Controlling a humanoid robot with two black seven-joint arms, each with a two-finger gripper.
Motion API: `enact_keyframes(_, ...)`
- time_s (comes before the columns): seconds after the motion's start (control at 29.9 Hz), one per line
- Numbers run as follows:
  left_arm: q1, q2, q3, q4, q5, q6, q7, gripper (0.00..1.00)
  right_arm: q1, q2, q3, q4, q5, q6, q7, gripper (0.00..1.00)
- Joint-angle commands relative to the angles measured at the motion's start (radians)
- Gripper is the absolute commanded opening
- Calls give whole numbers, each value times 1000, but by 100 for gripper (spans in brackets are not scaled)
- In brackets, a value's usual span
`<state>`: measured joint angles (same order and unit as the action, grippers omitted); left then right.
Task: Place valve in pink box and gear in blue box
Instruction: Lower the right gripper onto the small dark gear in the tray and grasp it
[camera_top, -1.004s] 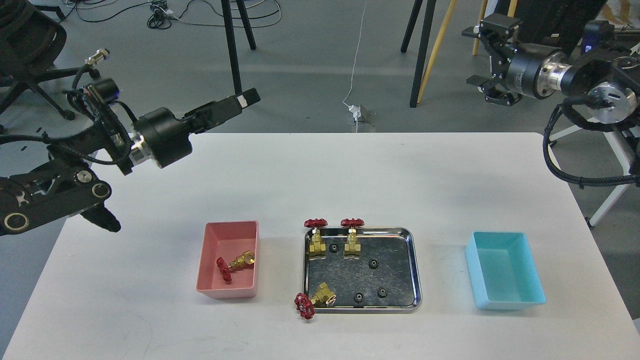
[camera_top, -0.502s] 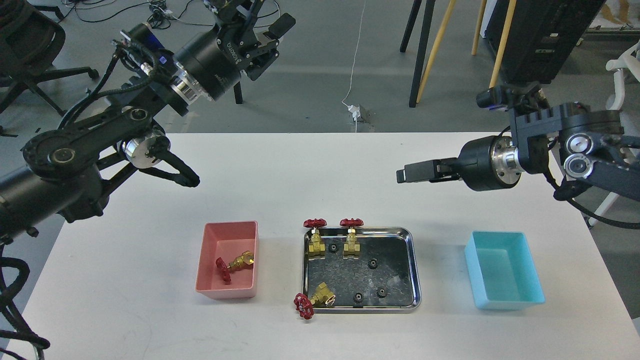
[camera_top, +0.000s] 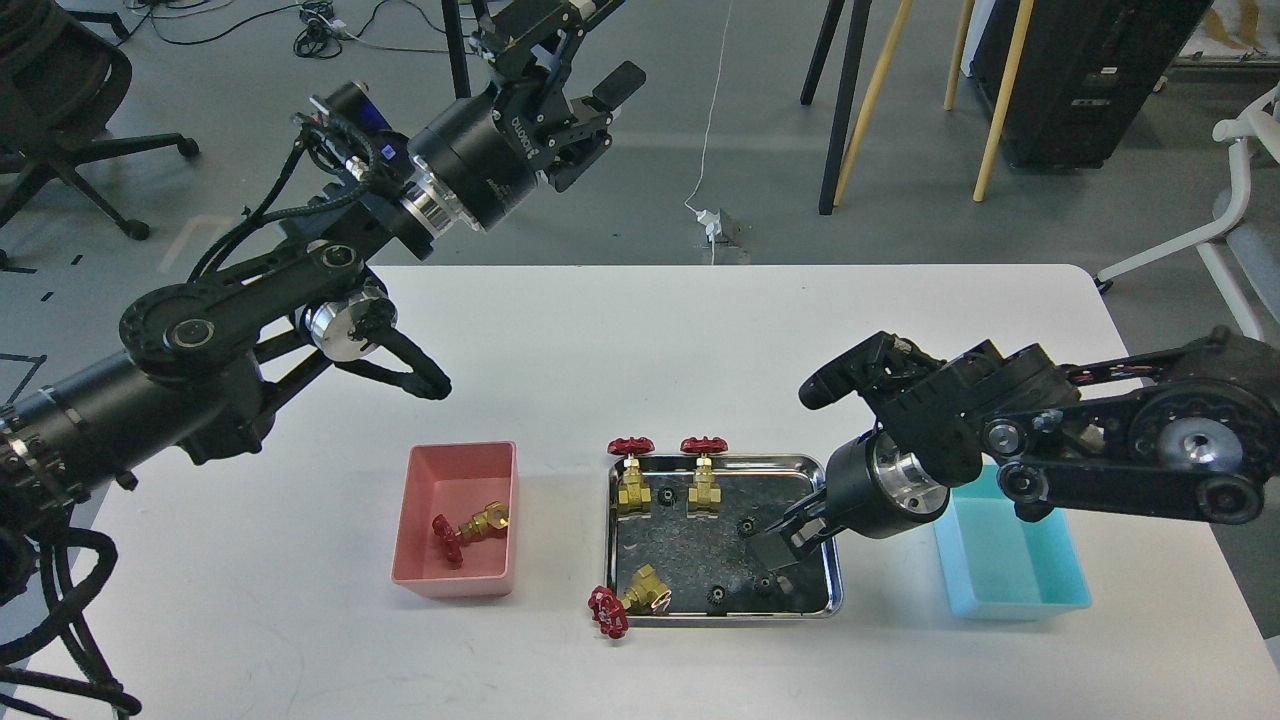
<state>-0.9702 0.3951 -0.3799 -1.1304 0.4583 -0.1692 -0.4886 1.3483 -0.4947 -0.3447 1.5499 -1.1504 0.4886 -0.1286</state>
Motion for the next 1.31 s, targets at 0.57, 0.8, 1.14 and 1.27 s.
enact_keyframes(0.57,33,-2,1,0,2,-3,0,81,-43,223,-122,-212,0,0,-3,63)
enact_keyframes(0.8,41,-2,1,0,2,-3,0,81,-87,234,-122,-272,0,0,-28,63)
enact_keyframes(1.14,47,-4,0,0,2,-3,0,82,-81,258,-117,-275,3,0,-28,63)
enact_keyframes(1.27,47,-2,0,0,2,-3,0,82,-81,284,-117,-278,3,0,-28,63)
